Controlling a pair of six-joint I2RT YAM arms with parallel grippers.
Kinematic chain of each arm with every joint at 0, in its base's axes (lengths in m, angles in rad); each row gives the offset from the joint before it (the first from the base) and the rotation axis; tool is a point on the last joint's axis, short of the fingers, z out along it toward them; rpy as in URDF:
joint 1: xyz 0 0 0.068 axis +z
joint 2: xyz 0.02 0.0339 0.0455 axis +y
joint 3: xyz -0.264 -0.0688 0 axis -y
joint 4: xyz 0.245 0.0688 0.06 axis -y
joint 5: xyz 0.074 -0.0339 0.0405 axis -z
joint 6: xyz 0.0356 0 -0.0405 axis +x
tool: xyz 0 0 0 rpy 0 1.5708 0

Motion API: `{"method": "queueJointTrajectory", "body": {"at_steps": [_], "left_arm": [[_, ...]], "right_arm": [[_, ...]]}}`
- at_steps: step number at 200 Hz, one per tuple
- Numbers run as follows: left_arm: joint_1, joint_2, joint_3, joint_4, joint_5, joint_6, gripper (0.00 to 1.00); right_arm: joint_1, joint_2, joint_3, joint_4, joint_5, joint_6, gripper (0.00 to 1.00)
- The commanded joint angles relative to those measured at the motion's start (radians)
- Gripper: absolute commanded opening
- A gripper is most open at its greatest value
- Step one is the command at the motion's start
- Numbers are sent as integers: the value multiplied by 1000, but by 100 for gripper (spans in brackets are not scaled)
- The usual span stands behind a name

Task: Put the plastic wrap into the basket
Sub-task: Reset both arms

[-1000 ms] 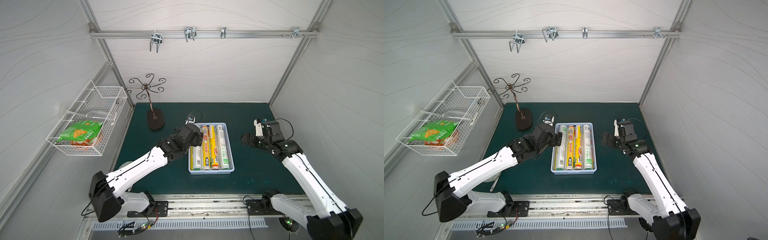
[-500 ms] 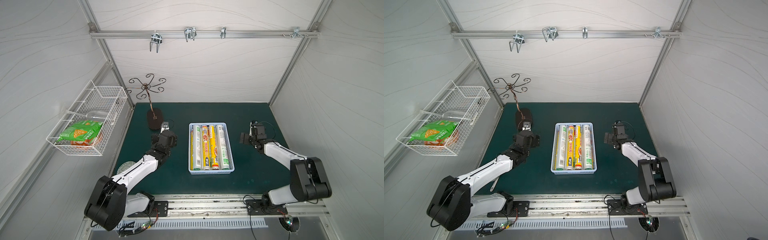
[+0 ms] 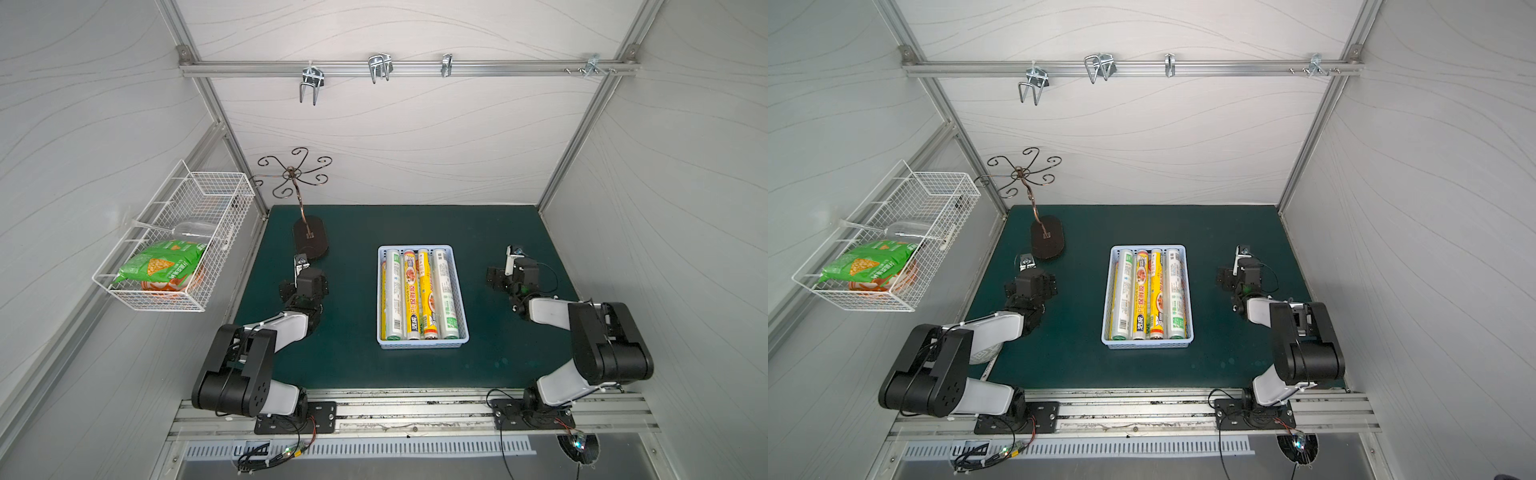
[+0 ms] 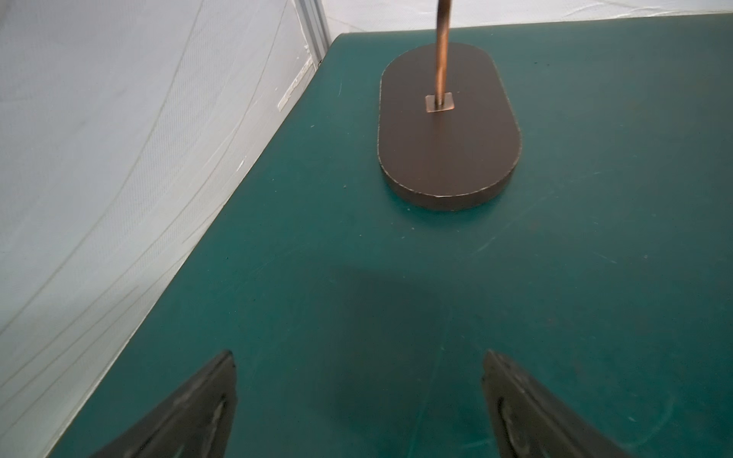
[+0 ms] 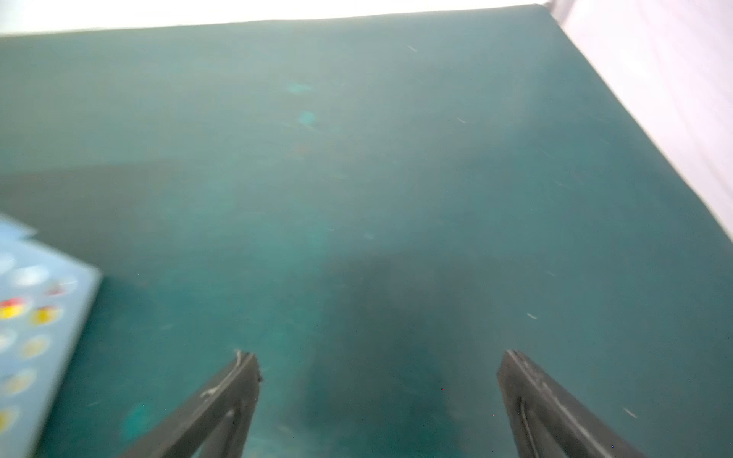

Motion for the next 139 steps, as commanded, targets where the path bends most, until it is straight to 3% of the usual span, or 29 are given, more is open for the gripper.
{"method": "queueJointTrajectory", "body": {"at_steps": [1, 24, 36, 51, 62, 86, 139], "left_arm": [[26, 19, -7, 208, 83, 13, 99], [72, 150, -71, 479, 173, 28, 99], [76, 110, -57, 364, 226, 9, 99], [74, 140, -91, 476, 299, 57, 100], [73, 117, -104, 461, 326, 59, 100], [75, 136, -62, 424, 279, 39, 100], [113, 125, -52, 375, 325, 8, 100]], "right_arm": [[2, -5, -37, 113, -65, -27, 99], [-15, 31, -112, 299, -118, -33, 99], [-14, 13, -98, 229, -118, -33, 99], [-14, 10, -97, 227, -118, -34, 99], [-15, 20, -101, 252, -118, -36, 99], [-13, 12, -99, 233, -117, -35, 99], [-11, 14, -96, 232, -113, -38, 99]]}}
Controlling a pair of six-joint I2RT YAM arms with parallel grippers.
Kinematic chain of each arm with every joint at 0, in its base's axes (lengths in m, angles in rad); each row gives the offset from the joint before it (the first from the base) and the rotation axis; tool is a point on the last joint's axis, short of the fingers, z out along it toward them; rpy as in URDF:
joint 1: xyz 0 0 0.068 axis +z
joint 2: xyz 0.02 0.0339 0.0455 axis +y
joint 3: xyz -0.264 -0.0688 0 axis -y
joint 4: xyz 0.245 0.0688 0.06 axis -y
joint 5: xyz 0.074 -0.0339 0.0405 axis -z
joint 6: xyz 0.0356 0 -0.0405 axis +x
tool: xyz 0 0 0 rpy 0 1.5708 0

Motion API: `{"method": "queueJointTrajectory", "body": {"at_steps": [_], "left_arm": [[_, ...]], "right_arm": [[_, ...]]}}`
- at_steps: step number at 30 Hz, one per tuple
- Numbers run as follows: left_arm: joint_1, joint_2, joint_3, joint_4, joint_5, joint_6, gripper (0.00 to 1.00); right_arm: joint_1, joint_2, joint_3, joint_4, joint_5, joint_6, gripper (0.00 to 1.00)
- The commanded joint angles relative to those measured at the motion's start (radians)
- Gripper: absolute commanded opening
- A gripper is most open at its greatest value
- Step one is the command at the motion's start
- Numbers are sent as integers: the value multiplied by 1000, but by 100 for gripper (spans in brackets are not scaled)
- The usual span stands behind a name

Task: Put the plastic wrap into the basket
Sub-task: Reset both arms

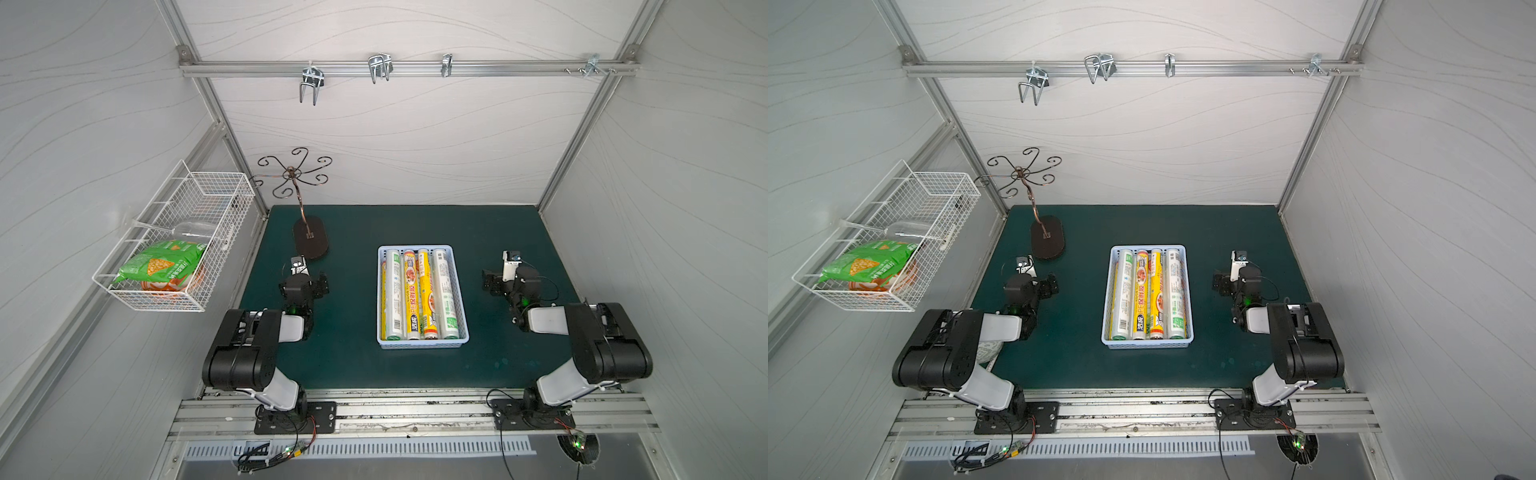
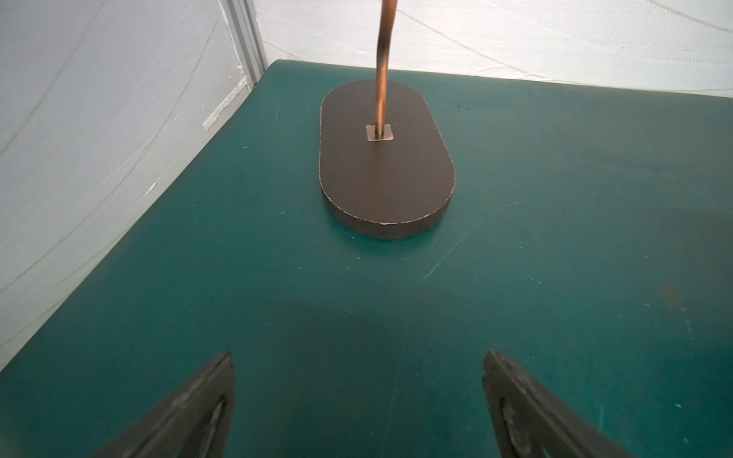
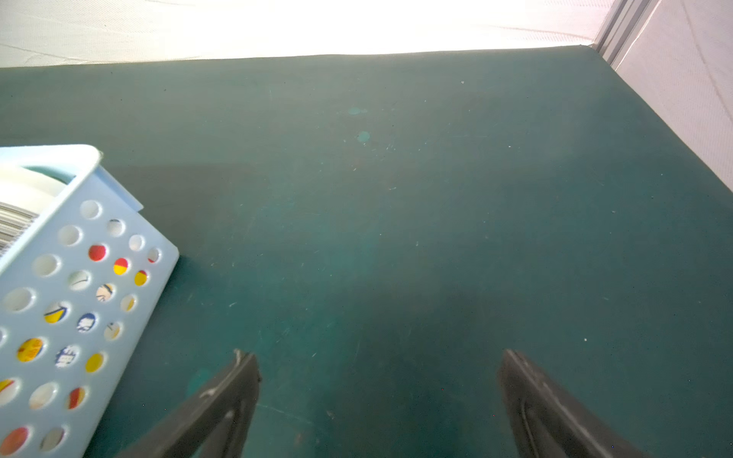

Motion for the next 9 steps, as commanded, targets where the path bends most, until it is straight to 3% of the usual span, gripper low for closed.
{"method": "queueJointTrajectory", "body": {"at_steps": [1, 9], "left_arm": [[5, -5, 29, 20, 23, -11, 100], [4, -4, 29, 22, 23, -11, 100]], "right_arm": [[-2, 4, 4, 22, -7, -9, 99], [0, 3, 4, 22, -7, -10, 99]]}}
